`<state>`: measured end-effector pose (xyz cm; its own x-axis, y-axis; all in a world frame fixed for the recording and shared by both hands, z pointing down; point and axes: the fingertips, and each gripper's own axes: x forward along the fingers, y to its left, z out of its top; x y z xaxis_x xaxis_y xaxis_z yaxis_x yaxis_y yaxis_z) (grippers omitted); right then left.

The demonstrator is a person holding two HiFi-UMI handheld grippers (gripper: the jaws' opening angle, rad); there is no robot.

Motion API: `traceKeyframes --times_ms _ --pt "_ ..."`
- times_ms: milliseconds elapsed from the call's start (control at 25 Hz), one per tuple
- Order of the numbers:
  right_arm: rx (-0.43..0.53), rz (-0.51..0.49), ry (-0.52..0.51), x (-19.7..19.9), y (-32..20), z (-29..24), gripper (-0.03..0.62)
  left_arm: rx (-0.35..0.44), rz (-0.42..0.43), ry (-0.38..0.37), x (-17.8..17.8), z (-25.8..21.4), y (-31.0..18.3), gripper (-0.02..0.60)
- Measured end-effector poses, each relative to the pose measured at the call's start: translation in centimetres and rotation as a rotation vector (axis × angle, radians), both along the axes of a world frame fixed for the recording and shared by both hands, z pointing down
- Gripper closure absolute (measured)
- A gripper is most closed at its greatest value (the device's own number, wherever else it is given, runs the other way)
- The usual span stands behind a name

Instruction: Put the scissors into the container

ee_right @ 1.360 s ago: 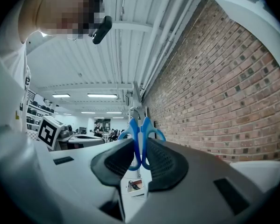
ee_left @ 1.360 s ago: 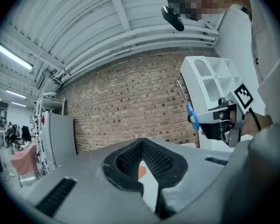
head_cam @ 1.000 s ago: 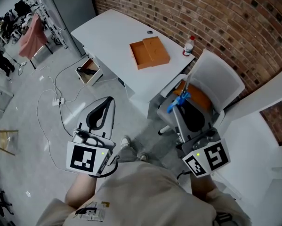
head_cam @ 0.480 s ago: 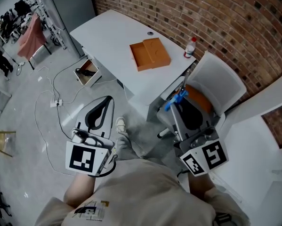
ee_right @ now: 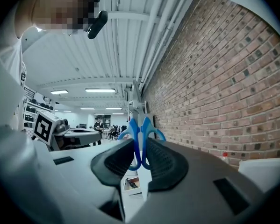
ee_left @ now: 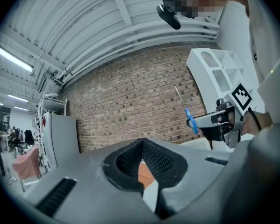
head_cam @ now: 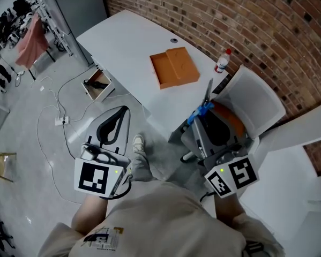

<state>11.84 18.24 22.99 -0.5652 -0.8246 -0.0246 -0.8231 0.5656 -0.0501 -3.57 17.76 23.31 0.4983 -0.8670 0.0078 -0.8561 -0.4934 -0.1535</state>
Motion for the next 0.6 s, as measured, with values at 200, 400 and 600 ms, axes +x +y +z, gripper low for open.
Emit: traceKeyframes --times_ms 200,400,600 --pt "-0.028 -0.001 -0.004 -1.7 -5.5 0.6 0.513 -0.017 0.011 -0.007 -1.6 0.3 -5.3 0.574" --pt "-0.053 0.016 -0.006 -3.4 -11.3 0.7 0.513 -0.044 0.040 -0.012 -2.9 0.9 -11.4 0.574" --pt "-0.091 0.051 -0.005 -4.7 -17.5 0.9 0.513 -0.090 0.084 -0.018 -3.6 1.7 -17.9 0.574"
